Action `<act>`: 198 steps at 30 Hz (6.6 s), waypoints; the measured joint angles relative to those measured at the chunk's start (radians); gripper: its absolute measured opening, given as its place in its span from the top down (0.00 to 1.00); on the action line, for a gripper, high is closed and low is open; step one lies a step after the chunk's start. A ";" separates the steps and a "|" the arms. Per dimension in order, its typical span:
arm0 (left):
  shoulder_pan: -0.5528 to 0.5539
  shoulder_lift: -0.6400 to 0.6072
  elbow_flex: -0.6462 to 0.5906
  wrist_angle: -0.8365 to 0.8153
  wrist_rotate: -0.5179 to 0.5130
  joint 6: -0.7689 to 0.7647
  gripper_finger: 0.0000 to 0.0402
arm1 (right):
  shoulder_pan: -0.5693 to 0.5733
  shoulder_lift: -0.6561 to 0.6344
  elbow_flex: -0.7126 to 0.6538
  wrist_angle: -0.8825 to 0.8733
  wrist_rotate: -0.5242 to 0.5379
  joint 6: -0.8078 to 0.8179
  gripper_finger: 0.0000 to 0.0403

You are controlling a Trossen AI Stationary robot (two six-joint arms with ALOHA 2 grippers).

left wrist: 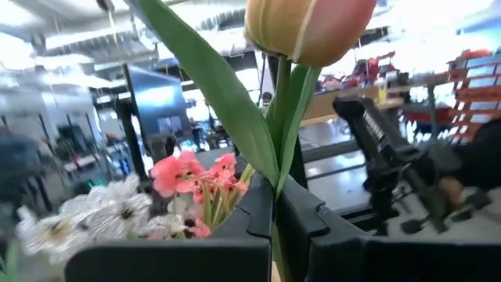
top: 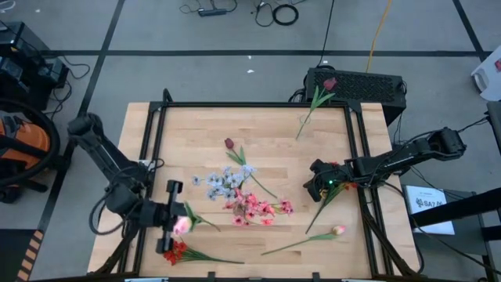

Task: Sort flowers into vase by color
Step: Put the top pink flower into the purple vase, then put the dark red flower into the transparent vase

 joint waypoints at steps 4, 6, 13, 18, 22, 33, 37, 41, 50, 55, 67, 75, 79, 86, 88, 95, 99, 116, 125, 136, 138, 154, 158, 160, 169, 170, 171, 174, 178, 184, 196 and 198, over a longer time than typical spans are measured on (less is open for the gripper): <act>0.017 0.062 0.000 0.048 -0.001 0.083 0.99 | 0.000 0.000 0.000 0.000 0.000 0.000 1.00; 0.036 0.092 0.000 0.096 -0.003 0.120 0.99 | 0.000 0.000 0.000 0.000 0.000 -0.005 1.00; 0.126 0.152 0.000 0.208 -0.007 0.190 1.00 | 0.000 0.000 0.000 0.001 0.008 -0.003 1.00; 0.182 0.153 0.000 0.212 -0.007 0.191 1.00 | 0.000 0.000 0.000 0.001 0.005 -0.003 1.00; 0.209 0.153 0.000 0.210 -0.007 0.191 1.00 | 0.000 0.000 0.000 0.001 0.005 -0.003 1.00; 0.224 0.153 -0.005 0.076 -0.007 0.106 1.00 | 0.000 0.000 0.000 0.001 0.002 -0.003 1.00; 0.218 0.153 -0.025 0.069 -0.012 0.052 1.00 | 0.000 0.000 0.000 0.001 0.002 -0.004 1.00; 0.227 0.153 -0.043 0.056 -0.048 -0.014 1.00 | 0.000 0.000 0.000 0.001 0.002 -0.004 1.00; 0.294 0.153 -0.043 -0.075 -0.066 -0.193 1.00 | 0.000 0.000 0.000 0.000 0.020 -0.008 1.00; 0.323 0.162 -0.043 -0.155 -0.029 -0.303 1.00 | 0.000 0.000 0.000 0.001 0.050 -0.006 1.00; 0.313 0.239 -0.043 -0.161 -0.023 -0.390 0.98 | 0.000 0.000 0.000 0.000 0.051 -0.006 1.00; 0.296 0.238 -0.043 -0.166 -0.033 -0.406 0.97 | 0.000 0.000 0.000 0.000 0.051 -0.008 1.00; 0.295 0.238 -0.043 -0.167 -0.032 -0.437 0.97 | 0.000 0.000 0.000 -0.001 0.051 -0.008 1.00; 0.294 0.238 -0.043 -0.167 -0.032 -0.496 0.95 | 0.000 0.000 0.000 -0.001 0.051 -0.008 1.00; 0.294 0.236 -0.043 -0.168 -0.030 -0.523 0.92 | 0.000 0.000 0.000 0.000 0.051 -0.008 1.00; 0.294 0.234 -0.043 -0.168 -0.028 -0.538 0.75 | 0.000 0.000 0.000 0.000 0.051 -0.007 1.00; 0.285 0.195 -0.043 -0.192 -0.028 -0.493 0.68 | 0.000 0.000 0.000 0.000 0.051 -0.003 1.00; 0.165 -0.137 -0.042 -0.786 -0.028 -0.716 0.67 | 0.000 0.000 0.001 0.300 0.082 -0.010 1.00; 0.166 -0.264 -0.042 -1.218 -0.072 -1.025 0.67 | -0.006 0.097 0.295 0.118 0.271 -0.260 1.00; 0.166 -0.451 -0.042 -1.412 -0.116 -1.011 0.67 | -0.123 0.525 0.676 -0.137 0.146 -0.190 1.00; 0.167 -0.478 -0.042 -1.443 -0.117 -1.011 0.67 | -0.152 0.595 0.743 -0.158 0.105 -0.155 1.00; 0.166 -0.546 -0.043 -1.497 -0.111 -1.016 0.67 | -0.273 0.998 1.305 -0.490 0.016 -0.300 0.86; 0.166 -0.546 -0.043 -1.497 -0.110 -1.016 0.67 | -0.278 1.037 1.345 -0.484 0.021 -0.392 0.74; 0.166 -0.546 -0.043 -1.500 -0.107 -1.016 0.67 | -0.276 1.052 1.348 -0.465 0.021 -0.424 0.68; 0.166 -0.546 -0.043 -1.531 -0.106 -1.016 0.67 | -0.265 1.136 1.348 -0.454 0.021 -0.424 0.51; 0.166 -0.546 -0.043 -1.531 -0.106 -1.014 0.67 | -0.261 1.142 1.348 -0.452 0.023 -0.431 0.50; 0.166 -0.546 -0.043 -1.531 -0.106 -1.013 0.67 | -0.255 1.153 1.348 -0.452 0.024 -0.438 0.50; 0.166 -0.546 -0.043 -1.542 -0.106 -1.013 0.67 | -0.243 1.176 1.349 -0.458 0.042 -0.448 0.50; 0.166 -0.552 -0.043 -1.552 -0.071 -1.018 0.67 | -0.237 1.186 1.353 -0.497 0.044 -0.420 0.55; 0.167 -0.599 -0.043 -1.549 -0.044 -0.998 0.67 | -0.237 1.186 1.354 -0.568 0.042 -0.319 0.83; 0.175 -0.649 -0.043 -1.485 0.063 -0.907 0.67 | -0.257 1.045 1.345 -0.738 0.053 -0.253 0.99; 0.199 -0.647 -0.043 -1.470 0.078 -0.883 0.67 | -0.271 1.007 1.346 -0.771 0.078 -0.259 0.99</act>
